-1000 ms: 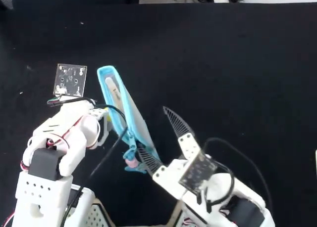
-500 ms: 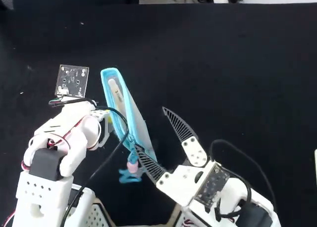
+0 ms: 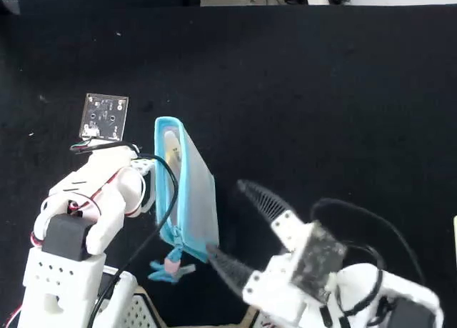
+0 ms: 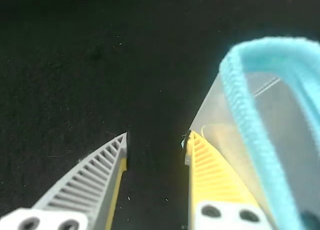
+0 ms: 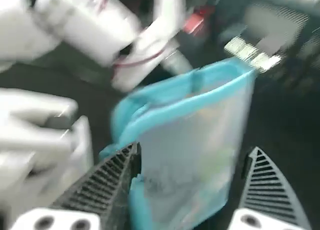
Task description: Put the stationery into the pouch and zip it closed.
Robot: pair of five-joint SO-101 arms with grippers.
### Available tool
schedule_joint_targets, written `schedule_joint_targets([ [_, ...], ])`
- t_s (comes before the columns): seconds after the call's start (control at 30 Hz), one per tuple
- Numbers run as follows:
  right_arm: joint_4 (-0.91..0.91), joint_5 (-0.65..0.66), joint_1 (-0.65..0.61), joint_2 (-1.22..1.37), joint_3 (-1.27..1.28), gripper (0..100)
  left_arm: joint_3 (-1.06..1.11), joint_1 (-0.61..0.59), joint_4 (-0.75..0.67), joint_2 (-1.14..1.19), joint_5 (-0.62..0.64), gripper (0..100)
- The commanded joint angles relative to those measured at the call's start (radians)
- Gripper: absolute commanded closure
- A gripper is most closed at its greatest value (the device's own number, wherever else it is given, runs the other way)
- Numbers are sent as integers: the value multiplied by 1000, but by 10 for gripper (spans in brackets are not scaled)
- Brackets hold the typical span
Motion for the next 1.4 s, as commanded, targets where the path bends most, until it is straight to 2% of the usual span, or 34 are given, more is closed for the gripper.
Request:
schedule_joint_targets([
  [0.0, 132, -11, -249, 82, -142, 676, -31, 5, 3, -5, 11, 809],
  [0.07, 141, -8, -348, 76, -148, 677, -27, 5, 5, -5, 11, 809],
  [0.2, 107, -9, -344, 71, -44, 677, -27, 4, 5, -5, 11, 809],
  [0.4, -117, -12, -344, 68, 262, 677, -28, 4, 5, -5, 11, 809],
  [0.63, -272, -12, -342, 67, 367, 677, -36, -51, 0, -5, 11, 809],
  [0.8, -261, -6, -342, 64, 361, 677, -35, -68, 3, -6, 11, 809],
  [0.97, -158, -3, -316, -31, 206, 677, -35, -67, 3, -6, 11, 809],
  [1.07, -130, 6, -155, -93, 125, 677, -36, -65, 3, -6, 11, 808],
  [1.17, -144, 40, 135, -96, 122, 677, -56, -45, 3, -6, 2, 807],
  [1.27, -288, -55, 384, -30, 180, 677, -87, 5, 3, -6, 2, 805],
  [1.37, -420, -181, 531, 50, 160, 677, -94, 67, 3, -6, -2, 805],
])
